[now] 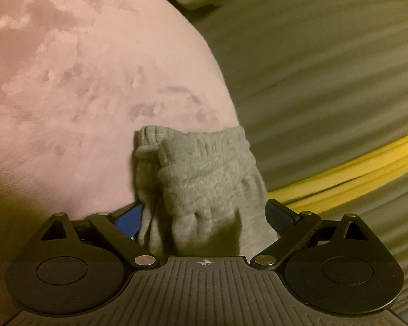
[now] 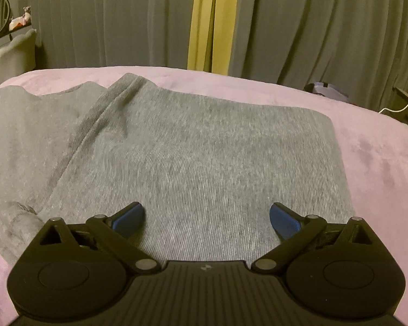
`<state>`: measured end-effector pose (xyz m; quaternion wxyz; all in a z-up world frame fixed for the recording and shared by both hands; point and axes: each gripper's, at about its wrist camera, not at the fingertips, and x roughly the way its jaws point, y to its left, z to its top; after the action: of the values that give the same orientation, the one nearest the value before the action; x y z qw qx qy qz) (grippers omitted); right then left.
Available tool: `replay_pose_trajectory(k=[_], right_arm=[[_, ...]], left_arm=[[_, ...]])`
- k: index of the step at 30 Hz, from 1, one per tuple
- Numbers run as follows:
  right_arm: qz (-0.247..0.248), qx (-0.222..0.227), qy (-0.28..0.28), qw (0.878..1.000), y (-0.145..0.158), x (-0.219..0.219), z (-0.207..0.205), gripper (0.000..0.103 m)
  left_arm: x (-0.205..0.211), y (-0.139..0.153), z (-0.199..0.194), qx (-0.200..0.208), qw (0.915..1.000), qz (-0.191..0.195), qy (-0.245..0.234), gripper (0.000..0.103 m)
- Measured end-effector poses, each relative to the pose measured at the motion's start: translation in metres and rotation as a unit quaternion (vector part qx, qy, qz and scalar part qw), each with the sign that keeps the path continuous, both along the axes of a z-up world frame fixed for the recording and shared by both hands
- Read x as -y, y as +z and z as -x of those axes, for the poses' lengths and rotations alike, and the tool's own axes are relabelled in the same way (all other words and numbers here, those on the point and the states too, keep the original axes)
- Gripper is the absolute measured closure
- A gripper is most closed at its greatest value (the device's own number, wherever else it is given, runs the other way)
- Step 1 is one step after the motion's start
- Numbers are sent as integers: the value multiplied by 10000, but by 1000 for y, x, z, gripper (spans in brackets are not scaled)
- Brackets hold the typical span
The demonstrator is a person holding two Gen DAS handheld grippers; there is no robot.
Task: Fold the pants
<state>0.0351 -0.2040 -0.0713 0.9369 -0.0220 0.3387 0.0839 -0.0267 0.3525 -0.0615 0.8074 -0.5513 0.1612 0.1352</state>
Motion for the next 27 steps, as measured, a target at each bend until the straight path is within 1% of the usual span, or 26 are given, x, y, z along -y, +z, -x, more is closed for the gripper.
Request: replay_pose_trajectory(k=[3,4,6,8,9,10,11,12,14,16,18,20,27], right_arm=[[-14,35,-10,10000,-2,0,-4,4],[-18,49,-13,10000,-2,0,-4,4],[-11,75,-15,10000,-3,-1,-4,4],[-9,91,-14,10000,-4,-1,-4,4],[-12,94,-13,10000,-3,0,-4,4],[-12,100,-12,9999,-4,0,-4,4],[-11,105,-13,9999,-4,0,-3,4],[-10,109,-13,9999,-3,0,-4,4],[-17,118,-19,9999,-4,0,-3,4],[-15,120,-17,9999,-4,0,-3,4],[-18,119,-16,9999,-4,0,-3,4],[-21,115,-13,9999,-4,0,-5,4],[-22,120,-16,9999,-3,0,-5,4]], left_arm=[[-2,-2,1,195,9998,76,-67,6],[-2,-3,2,297,9995,84,-76,9],[-3,-6,5,511,9985,195,-50,21],[-6,-11,7,742,9965,389,-42,49],[-8,-13,8,882,9950,474,-63,53],[-9,-14,8,1003,9935,523,-97,52],[-9,-14,8,995,9937,502,-102,52],[-9,-13,7,890,9950,441,-82,51],[-8,-15,0,606,9971,457,22,32],[-7,-16,-4,559,9970,537,37,31],[-8,-16,-2,648,9961,605,37,26],[-8,-16,3,675,9956,644,54,26],[-8,-13,15,560,9958,720,116,26]])
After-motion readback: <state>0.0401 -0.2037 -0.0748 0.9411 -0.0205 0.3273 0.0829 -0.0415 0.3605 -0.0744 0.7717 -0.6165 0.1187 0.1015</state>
